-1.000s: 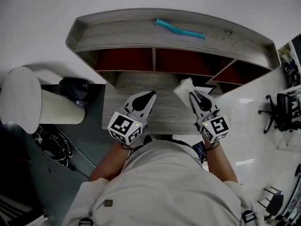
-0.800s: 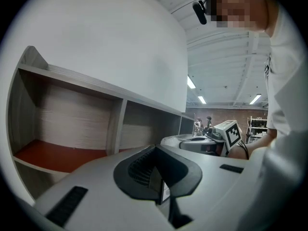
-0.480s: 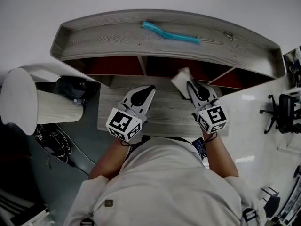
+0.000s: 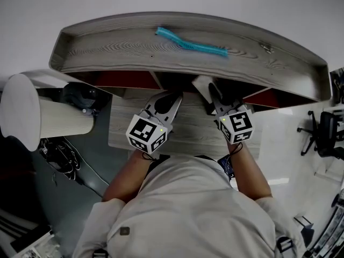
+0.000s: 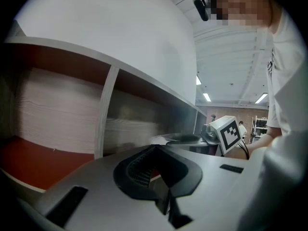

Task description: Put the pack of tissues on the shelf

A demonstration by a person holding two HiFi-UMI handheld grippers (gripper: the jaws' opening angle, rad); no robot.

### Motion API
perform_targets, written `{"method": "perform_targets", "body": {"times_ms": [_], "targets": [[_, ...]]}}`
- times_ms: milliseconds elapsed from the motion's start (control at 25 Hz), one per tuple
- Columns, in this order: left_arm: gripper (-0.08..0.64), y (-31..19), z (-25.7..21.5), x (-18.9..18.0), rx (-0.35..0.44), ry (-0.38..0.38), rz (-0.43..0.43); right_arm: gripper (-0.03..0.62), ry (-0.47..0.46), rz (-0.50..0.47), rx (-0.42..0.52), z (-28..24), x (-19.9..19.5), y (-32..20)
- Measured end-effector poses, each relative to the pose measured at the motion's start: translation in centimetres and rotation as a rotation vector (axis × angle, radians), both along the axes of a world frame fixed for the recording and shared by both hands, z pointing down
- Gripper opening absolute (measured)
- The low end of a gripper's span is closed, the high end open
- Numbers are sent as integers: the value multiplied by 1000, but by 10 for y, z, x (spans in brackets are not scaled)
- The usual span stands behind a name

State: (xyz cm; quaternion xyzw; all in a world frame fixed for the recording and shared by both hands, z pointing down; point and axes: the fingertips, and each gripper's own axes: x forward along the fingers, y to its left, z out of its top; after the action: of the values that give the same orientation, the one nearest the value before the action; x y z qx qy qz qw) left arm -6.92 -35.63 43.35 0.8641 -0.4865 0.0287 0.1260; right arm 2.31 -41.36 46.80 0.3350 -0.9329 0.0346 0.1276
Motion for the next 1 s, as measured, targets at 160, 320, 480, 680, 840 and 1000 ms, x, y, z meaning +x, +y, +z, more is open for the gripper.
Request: {"method": "perform_targets", "body": {"times_ms": [160,320,480,680,840,1000], "targets": [[17,-10,7,3,-17,-9,1,63,19,-3,-1,1,-8,-16],[15,-20,12,4,-27,-12,2,63,41,-6,-2,5,-14,-29],[15,-27,15,6,-32,-14,2,64,65,-10,-24,15,-19,-37],[15,-33,17,7,-36,-17,2,74,84,-4,-17,19,-28,-40],[17,-35,17,6,-39,-16,-3,89,83,13,-9,19,-28,-44],[15,-34,16,3,-39,-13,-8,114,81,21,-1,18,-29,-44]]}}
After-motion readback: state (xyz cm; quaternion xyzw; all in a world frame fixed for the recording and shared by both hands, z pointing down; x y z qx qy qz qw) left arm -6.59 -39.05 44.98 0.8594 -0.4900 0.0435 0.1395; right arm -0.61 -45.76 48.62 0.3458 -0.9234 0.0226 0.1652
